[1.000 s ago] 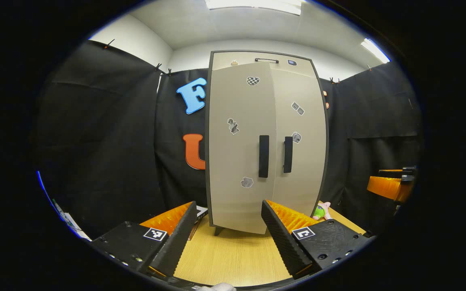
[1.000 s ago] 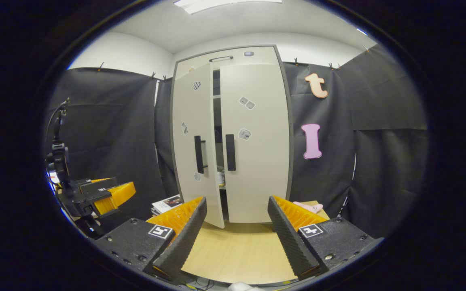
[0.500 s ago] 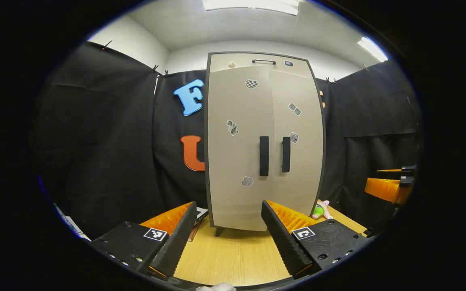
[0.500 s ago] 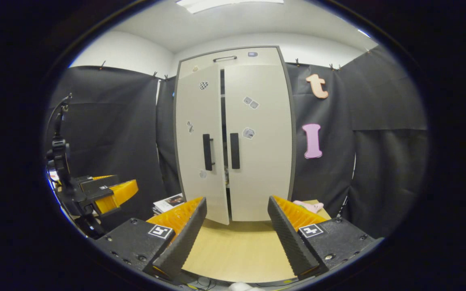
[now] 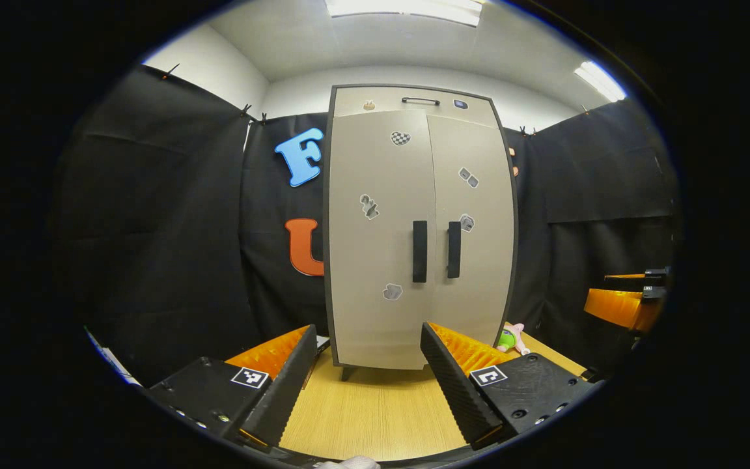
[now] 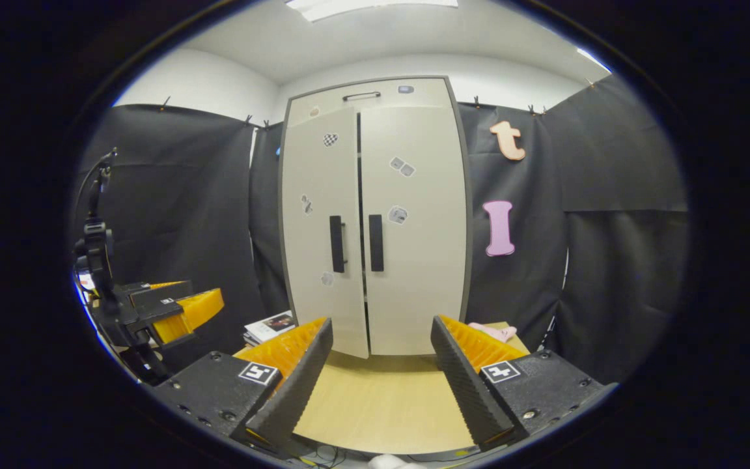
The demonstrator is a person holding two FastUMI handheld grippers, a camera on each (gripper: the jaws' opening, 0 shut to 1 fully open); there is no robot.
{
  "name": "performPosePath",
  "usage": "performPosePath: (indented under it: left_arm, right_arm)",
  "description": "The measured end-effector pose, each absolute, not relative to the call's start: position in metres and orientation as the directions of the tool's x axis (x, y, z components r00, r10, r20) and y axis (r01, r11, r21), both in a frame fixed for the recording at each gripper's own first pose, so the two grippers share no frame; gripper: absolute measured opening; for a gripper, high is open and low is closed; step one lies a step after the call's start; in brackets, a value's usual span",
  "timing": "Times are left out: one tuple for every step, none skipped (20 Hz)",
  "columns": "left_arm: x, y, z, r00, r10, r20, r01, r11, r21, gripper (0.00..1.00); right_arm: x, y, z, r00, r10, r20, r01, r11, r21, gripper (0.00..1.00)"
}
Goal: Grab one shoe with the right hand and put it into the shoe cabinet, grab the other shoe with the left hand and put it into the shoe cabinet; then close the right door with the right hand and the left door with the left hand.
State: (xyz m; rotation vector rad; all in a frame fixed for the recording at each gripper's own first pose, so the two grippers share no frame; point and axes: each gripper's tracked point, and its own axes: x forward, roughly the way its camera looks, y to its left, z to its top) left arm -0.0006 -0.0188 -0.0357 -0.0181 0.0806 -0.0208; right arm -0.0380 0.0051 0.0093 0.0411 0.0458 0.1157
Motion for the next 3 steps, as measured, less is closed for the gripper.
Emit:
performPosePath:
  left_arm:
    - [-0.0011,-0.0188,-0.0354,0.997,-0.022,-0.08,0.021,1.0,-0.017,0.96]
    - [-0.0017,-0.0196,-0.0353,0.997,-0.023,-0.08,0.021,1.0,-0.017,0.96]
    - [-0.0008,-0.0211,-0.0336,0.996,-0.025,-0.08,0.024,1.0,-0.017,1.0]
  right_arm:
    - [-0.0388,0.0055,0.0089,0.992,0.117,-0.045,-0.115,0.992,0.042,0.95]
    - [-0.0392,0.0058,0.0087,0.992,0.12,-0.045,-0.118,0.992,0.041,0.98]
    - [-0.0392,0.0062,0.0091,0.992,0.121,-0.046,-0.119,0.992,0.039,0.94]
